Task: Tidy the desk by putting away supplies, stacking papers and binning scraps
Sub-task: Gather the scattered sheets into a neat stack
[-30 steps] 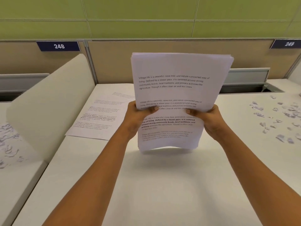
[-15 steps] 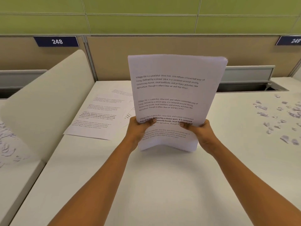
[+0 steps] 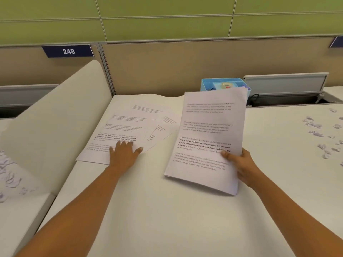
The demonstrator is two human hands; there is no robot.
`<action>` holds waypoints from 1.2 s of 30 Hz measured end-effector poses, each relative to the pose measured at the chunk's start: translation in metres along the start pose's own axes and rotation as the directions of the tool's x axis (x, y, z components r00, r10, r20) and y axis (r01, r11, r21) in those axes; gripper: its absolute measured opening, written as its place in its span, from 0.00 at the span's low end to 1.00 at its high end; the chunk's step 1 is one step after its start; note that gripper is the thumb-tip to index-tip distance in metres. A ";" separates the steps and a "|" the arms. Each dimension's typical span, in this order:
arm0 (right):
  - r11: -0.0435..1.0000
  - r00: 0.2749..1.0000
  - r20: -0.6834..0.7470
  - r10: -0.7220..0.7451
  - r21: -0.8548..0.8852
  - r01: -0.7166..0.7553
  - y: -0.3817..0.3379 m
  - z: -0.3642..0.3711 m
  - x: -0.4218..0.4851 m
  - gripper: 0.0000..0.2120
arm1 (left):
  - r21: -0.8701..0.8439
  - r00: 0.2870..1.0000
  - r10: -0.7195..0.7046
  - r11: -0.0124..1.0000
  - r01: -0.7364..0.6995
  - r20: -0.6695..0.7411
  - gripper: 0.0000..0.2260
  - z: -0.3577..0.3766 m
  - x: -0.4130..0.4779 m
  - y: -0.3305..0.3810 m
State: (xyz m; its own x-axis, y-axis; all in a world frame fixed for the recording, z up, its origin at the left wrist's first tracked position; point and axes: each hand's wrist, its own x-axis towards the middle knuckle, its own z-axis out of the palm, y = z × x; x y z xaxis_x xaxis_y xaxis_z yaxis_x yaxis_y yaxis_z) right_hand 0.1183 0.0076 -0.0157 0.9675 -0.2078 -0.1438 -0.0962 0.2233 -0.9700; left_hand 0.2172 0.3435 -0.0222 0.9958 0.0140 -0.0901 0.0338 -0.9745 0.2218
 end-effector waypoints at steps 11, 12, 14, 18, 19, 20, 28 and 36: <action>0.993 0.997 -0.036 0.066 0.105 -0.062 0.011 0.004 0.017 0.20 | 0.239 0.970 0.235 0.947 -0.214 -0.062 0.18 -0.009 -0.044 0.061; 0.993 0.998 -0.030 0.062 0.105 -0.059 0.012 0.003 0.018 0.23 | 0.190 0.969 0.235 0.958 -0.216 -0.079 0.16 -0.008 -0.048 0.062; 0.994 0.998 -0.021 0.056 0.090 -0.054 0.012 0.003 0.019 0.21 | 0.060 0.971 0.195 0.980 -0.189 -0.141 0.13 -0.003 -0.052 0.060; 0.995 0.998 -0.007 0.058 0.079 -0.057 0.011 0.005 0.016 0.14 | -0.212 0.969 -0.026 0.977 -0.027 -0.245 0.18 0.002 -0.044 0.031; 0.995 0.998 -0.003 0.055 0.078 -0.054 0.010 0.006 0.015 0.15 | -0.206 0.968 -0.091 0.978 0.042 -0.234 0.24 0.001 -0.038 0.021; 0.996 0.999 0.003 0.049 0.078 -0.049 0.011 0.005 0.015 0.17 | -0.181 0.964 -0.167 0.975 0.129 -0.209 0.31 -0.001 -0.033 0.012; 0.997 1.000 -0.004 0.021 0.071 -0.021 0.014 0.005 0.016 0.47 | -0.281 0.883 -0.458 0.865 0.415 -0.107 0.53 -0.012 -0.019 -0.020; 0.999 1.000 -0.003 0.013 0.046 -0.013 0.013 0.006 0.012 0.35 | -0.403 0.895 -0.439 0.835 0.375 -0.077 0.47 -0.018 -0.012 -0.011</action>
State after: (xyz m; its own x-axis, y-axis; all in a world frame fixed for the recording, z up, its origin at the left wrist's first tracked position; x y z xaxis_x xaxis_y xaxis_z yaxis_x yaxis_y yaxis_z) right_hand 0.1302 0.0133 -0.0291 0.9655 -0.2077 -0.1572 -0.0980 0.2699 -0.9579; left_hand 0.2065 0.3581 -0.0066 0.8831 0.4576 -0.1032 0.4356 -0.7184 0.5423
